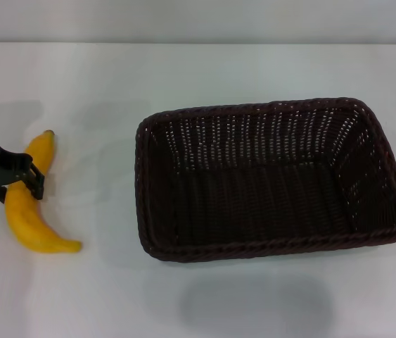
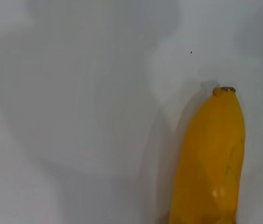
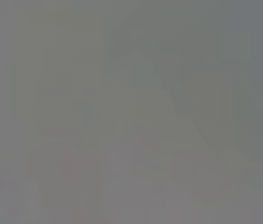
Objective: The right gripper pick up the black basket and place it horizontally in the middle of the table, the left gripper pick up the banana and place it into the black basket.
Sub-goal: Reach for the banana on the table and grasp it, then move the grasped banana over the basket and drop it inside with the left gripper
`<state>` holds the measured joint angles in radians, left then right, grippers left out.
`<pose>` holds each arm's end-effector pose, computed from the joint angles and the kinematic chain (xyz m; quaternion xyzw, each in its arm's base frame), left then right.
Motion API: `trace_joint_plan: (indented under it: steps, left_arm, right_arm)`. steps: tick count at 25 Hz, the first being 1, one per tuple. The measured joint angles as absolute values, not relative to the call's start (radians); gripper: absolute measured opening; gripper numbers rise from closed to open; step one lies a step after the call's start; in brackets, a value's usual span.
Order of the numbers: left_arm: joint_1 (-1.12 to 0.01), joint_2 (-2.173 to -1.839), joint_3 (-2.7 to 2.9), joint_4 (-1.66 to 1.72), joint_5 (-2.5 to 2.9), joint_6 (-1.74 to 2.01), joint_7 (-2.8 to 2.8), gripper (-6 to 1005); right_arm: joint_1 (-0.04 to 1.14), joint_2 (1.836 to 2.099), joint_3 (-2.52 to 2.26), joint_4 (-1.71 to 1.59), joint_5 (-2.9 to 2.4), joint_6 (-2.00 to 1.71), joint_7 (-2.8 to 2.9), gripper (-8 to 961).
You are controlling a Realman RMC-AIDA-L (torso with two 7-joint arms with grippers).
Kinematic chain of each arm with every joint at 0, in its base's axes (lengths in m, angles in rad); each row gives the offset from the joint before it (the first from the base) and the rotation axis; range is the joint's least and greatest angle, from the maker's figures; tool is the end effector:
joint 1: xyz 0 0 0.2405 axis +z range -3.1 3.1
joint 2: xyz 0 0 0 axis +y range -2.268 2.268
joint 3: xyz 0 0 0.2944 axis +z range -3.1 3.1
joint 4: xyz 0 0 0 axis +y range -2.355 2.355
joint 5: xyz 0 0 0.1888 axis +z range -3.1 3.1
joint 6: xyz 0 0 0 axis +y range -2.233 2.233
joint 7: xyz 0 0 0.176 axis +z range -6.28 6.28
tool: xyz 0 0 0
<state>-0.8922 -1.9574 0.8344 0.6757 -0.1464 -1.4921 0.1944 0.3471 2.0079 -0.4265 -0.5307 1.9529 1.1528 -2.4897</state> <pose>-0.3120 0.4040 0.0060 -0.6697 -0.6732 0.2049 0.2371 0.3860 0.3648 0.1291 -0.6818 0.1604 0.2593 0.6650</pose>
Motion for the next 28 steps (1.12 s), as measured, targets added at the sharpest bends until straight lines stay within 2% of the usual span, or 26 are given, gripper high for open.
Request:
trace_joint_plan:
  steps: [5,15,20,22,28]
  left_arm:
    - [-0.894,-1.958,0.832,0.686,-0.155,-1.471,0.203,538]
    - [-0.891,-1.933,0.831,1.051,-0.414,-1.746,0.362,500]
    - [-0.947,-1.917,0.839,1.132,-0.600,-1.894,0.477,500]
    - [-0.979,-1.932,0.851,1.117,-0.637,-1.890,0.505,499]
    - [-1.068,-2.010,0.938,1.039,-0.651,-1.745,0.555,499]
  right_arm:
    - [0.348,2.008,-0.425,-0.531,1.951,1.151,-2.490,673]
    - [0.347,2.008,-0.416,-0.531,1.953,1.151,-2.485,672]
    - [0.345,2.008,-0.416,-0.531,1.954,1.161,-2.481,672]
    - [0.345,2.009,-0.417,-0.527,1.959,1.172,-2.481,672]
    - [0.348,2.010,-0.416,-0.511,1.966,1.191,-2.484,672]
